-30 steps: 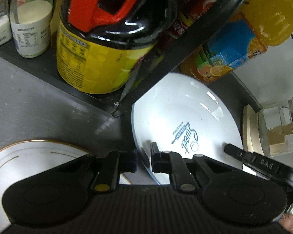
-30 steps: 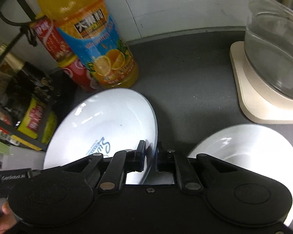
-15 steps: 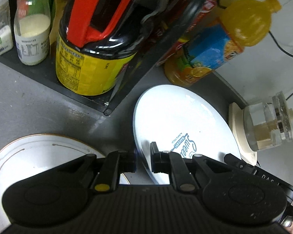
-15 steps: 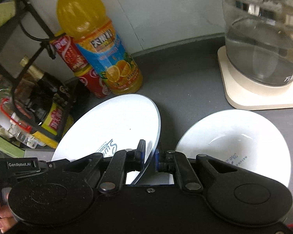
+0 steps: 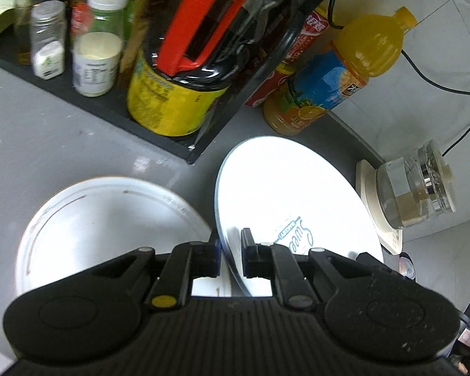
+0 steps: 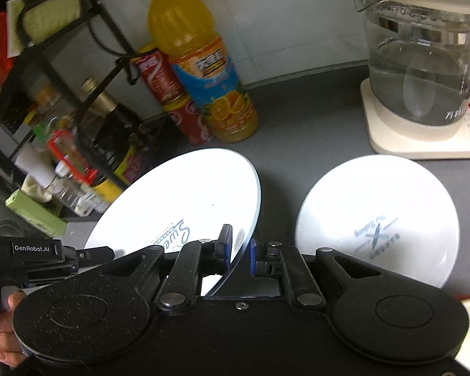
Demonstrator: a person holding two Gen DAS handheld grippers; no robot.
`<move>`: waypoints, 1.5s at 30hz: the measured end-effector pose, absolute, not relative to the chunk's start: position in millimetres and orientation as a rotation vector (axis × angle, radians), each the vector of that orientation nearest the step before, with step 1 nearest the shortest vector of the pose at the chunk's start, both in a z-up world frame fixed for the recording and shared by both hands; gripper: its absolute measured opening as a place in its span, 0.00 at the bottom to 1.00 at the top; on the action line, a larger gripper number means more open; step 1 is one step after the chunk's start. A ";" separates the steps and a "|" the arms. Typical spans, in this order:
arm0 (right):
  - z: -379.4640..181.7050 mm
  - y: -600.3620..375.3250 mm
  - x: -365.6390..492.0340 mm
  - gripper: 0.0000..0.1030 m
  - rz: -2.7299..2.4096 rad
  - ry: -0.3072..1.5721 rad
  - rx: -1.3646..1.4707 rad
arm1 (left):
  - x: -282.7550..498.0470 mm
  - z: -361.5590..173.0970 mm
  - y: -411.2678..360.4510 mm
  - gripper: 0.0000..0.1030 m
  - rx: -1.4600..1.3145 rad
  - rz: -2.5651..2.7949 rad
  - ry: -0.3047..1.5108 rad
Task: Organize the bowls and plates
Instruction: 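Lift the 'Sweet' plate with both grippers and carry it over the flower plate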
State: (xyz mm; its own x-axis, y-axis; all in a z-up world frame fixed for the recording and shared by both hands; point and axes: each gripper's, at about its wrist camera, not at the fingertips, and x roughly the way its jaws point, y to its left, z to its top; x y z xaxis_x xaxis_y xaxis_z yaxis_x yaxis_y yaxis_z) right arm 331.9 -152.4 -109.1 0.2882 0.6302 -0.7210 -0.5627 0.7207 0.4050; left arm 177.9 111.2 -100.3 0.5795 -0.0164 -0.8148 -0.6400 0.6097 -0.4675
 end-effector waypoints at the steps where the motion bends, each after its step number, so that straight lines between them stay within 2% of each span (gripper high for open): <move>1: -108.5 -152.5 329.2 0.11 0.807 0.998 0.078 | 172.5 -98.7 110.2 0.10 -0.850 0.427 0.889; 22: -118.8 -132.2 265.4 0.11 0.979 1.028 0.031 | 74.4 -107.8 109.5 0.10 -0.909 0.612 0.929; 45: -133.2 -90.3 245.5 0.11 0.973 1.058 -0.098 | 54.4 -145.7 142.7 0.12 -0.974 0.626 1.003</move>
State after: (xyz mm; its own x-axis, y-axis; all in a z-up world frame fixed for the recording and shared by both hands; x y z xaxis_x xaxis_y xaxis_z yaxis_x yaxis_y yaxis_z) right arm 245.5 -90.3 -133.2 0.1338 0.6261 -0.7682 -0.7132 0.5990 0.3640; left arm 54.4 142.7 -145.7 0.4275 0.0082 -0.9040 -0.8084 0.4510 -0.3782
